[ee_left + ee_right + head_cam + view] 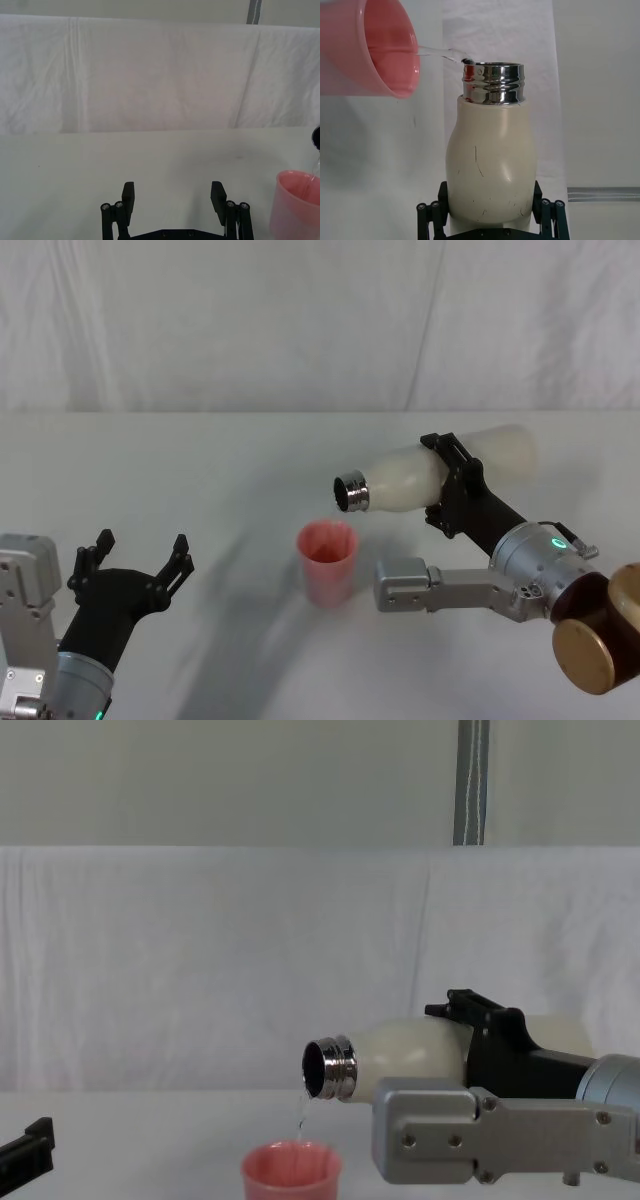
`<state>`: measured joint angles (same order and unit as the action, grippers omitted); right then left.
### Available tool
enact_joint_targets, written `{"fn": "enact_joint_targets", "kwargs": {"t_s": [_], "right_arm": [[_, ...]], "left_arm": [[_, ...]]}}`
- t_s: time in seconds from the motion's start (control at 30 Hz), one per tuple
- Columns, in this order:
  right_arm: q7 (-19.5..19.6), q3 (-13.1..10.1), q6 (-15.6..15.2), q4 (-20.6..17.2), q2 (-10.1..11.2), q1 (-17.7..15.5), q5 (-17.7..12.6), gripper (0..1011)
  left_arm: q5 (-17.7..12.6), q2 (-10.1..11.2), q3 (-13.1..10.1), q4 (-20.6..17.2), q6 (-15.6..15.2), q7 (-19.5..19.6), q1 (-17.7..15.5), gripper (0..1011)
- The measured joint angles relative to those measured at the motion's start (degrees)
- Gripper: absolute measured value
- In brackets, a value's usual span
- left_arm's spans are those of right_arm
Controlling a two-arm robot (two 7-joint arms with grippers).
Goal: Grasp the thermos with one hand and pour water into the cup lid.
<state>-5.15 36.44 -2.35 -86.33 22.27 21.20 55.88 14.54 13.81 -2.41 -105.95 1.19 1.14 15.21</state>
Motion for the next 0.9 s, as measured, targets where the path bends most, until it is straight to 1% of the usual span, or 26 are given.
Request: {"fn": "enact_joint_targets", "kwargs": {"t_s": [0.5, 0.9], "right_arm": [[0.3, -0.8, -0.2, -0.6, -0.1, -0.8, -1.2, 961], [0.2, -2.1, 0.3, -2.6, -1.7, -3.5, -5.1, 961]], "left_arm": [[0.0, 0.0, 0.0, 0.0, 0.0, 0.0, 0.0, 1001], [0.0, 0.0, 0.0, 0.0, 0.0, 0.0, 0.0, 1001]]}}
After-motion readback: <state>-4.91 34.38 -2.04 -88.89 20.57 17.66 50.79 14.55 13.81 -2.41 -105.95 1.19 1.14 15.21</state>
